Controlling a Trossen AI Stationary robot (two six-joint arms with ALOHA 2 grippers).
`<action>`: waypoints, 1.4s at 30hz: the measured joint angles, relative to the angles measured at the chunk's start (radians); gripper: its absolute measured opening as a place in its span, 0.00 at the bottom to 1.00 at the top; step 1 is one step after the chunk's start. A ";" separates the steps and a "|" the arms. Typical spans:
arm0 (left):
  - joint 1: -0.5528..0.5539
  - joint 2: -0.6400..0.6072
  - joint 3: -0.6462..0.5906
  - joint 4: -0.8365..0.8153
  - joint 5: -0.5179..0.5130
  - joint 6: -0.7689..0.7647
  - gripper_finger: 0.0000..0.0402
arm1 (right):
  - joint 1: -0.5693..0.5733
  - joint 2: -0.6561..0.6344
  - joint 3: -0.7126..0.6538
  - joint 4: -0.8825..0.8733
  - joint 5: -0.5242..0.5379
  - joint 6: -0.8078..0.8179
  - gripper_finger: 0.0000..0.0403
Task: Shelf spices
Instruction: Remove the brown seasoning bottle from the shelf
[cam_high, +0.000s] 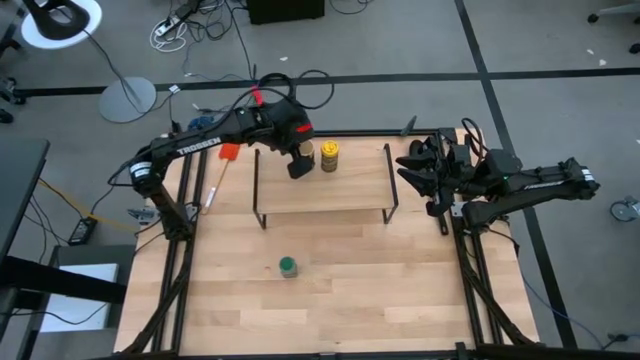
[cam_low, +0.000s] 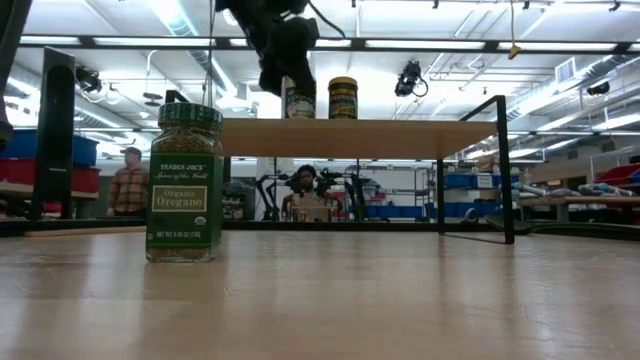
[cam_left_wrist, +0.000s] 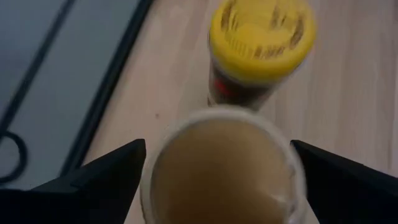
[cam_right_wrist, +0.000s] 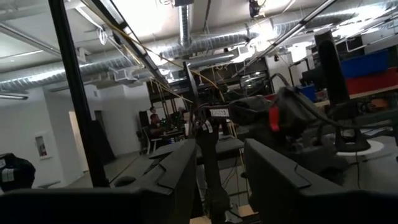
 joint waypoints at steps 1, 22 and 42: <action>0.001 0.007 0.000 0.006 0.007 0.000 0.98 | 0.000 0.000 0.000 0.000 0.000 0.000 0.34; 0.005 0.030 0.000 -0.039 0.009 -0.005 0.66 | 0.002 0.000 0.000 0.000 0.000 -0.008 0.34; -0.336 -0.119 0.064 -0.109 -0.032 -0.139 0.66 | 0.002 0.000 0.000 -0.010 0.002 -0.067 0.34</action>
